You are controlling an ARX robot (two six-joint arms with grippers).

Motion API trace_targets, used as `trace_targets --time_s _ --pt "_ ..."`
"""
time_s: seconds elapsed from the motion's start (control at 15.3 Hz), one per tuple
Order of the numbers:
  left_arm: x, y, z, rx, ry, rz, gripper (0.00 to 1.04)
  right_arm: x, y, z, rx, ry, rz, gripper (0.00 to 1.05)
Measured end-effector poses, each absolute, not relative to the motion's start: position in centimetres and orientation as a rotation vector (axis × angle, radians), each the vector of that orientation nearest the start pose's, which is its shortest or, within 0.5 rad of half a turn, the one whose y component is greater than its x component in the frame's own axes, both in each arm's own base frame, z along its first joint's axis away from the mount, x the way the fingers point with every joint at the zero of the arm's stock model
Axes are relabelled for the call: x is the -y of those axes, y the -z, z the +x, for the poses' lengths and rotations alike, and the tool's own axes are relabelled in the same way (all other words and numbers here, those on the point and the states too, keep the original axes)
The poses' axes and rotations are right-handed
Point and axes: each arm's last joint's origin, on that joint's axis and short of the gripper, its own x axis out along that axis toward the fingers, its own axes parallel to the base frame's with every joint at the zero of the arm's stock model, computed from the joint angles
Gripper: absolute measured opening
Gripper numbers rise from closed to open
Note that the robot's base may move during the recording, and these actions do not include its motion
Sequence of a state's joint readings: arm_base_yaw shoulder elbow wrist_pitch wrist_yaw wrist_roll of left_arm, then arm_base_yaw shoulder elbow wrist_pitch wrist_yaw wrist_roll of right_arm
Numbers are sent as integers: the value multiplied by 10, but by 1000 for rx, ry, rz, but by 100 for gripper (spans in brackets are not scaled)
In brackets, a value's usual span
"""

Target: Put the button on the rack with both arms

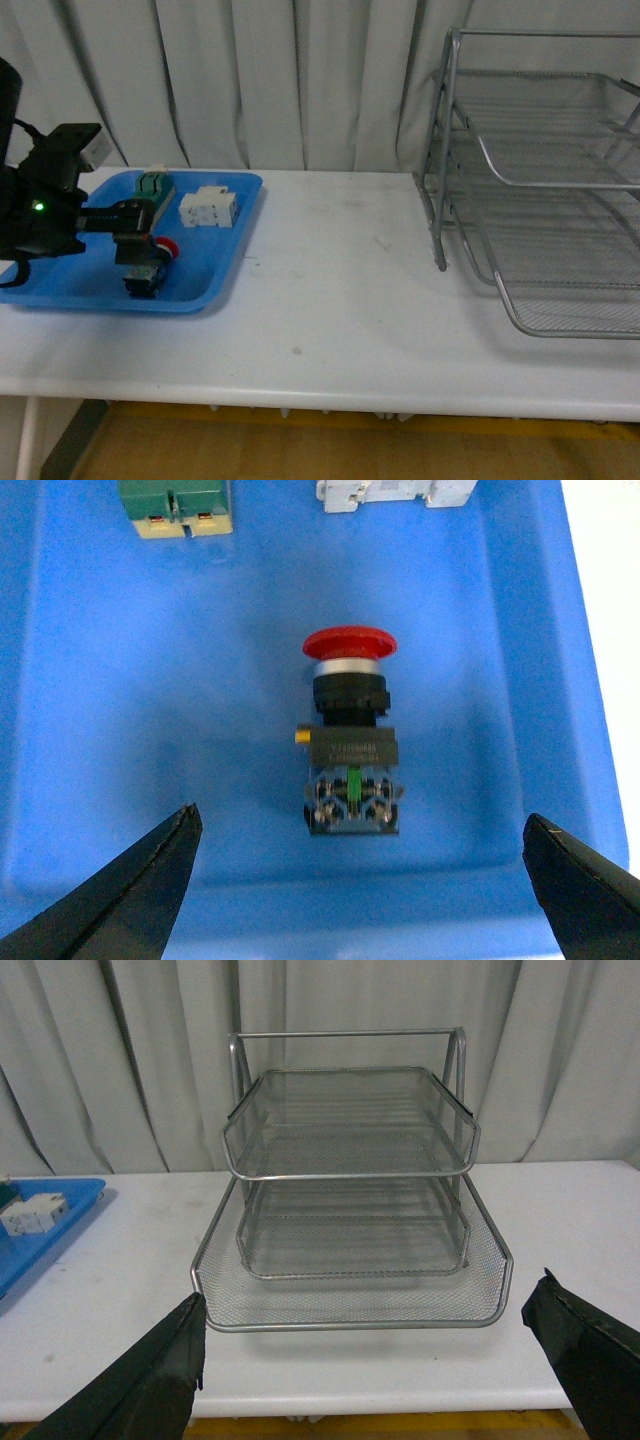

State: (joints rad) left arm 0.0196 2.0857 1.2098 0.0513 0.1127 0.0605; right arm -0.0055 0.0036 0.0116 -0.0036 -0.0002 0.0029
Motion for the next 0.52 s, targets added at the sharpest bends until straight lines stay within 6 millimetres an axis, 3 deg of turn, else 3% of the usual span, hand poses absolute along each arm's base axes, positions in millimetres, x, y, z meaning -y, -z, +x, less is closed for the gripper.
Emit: trace_targets --time_s 0.13,0.26,0.39,0.52 --pt "-4 -99 447 -849 108 7 98 0 -167 97 4 5 3 98" --pt "-5 -71 479 -893 77 17 98 0 -167 97 4 5 3 98" --pt "-2 -62 482 -911 84 21 94 0 -167 97 4 5 3 98" --pt "2 -62 482 -919 95 22 76 1 -167 97 4 5 3 98"
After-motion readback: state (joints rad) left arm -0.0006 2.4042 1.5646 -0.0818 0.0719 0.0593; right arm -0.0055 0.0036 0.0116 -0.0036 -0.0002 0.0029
